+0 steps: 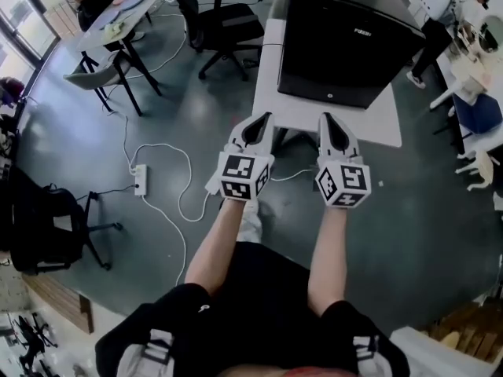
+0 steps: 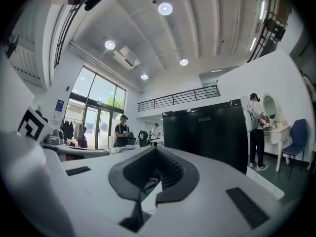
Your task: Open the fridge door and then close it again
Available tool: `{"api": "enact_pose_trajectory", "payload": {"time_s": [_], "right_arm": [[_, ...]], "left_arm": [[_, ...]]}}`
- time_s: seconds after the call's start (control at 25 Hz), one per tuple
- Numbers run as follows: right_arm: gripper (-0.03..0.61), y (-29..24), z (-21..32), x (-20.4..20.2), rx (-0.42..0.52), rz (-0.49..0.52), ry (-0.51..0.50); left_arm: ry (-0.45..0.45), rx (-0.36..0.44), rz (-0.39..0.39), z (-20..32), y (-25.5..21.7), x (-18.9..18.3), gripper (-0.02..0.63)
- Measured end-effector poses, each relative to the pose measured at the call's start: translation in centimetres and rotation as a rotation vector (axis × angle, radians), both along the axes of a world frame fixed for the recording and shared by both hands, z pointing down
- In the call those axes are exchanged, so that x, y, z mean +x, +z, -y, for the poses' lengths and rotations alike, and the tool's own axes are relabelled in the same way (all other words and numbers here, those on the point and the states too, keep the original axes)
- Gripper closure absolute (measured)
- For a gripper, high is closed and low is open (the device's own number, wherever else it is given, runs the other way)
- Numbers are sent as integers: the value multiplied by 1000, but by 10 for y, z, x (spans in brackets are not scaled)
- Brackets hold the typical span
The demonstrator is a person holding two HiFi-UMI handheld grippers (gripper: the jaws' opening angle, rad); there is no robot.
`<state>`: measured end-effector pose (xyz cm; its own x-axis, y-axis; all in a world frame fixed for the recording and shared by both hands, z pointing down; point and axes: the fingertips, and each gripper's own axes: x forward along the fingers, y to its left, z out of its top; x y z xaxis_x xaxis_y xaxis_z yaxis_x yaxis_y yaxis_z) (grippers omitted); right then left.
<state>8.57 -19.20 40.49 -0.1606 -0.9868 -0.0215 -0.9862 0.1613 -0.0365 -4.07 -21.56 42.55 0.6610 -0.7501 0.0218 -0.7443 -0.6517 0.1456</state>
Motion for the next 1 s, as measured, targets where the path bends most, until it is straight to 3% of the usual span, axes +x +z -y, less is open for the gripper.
{"api": "enact_pose_trajectory", "payload": {"time_s": [0.16,0.44,0.6,0.68,0.84,1.0], "right_arm": [[584,0,57,17,-23,-19,30],[584,-22,140,20,27,-159,1],[584,-32,170,27,31,-275,-23],[583,-43,180,28,11,-328,-46],[577,-71,201,28,9,-495,-69],[491,-98,220,30,-21,-691,-89]], "left_arm": [[75,-19,18,59,5,23,615],[157,-36,-18,153,14,43,615],[205,-39,-14,177,24,62,610],[228,-29,-6,187,23,72,554],[270,-3,15,207,20,84,541],[306,31,22,229,12,98,512]]}}
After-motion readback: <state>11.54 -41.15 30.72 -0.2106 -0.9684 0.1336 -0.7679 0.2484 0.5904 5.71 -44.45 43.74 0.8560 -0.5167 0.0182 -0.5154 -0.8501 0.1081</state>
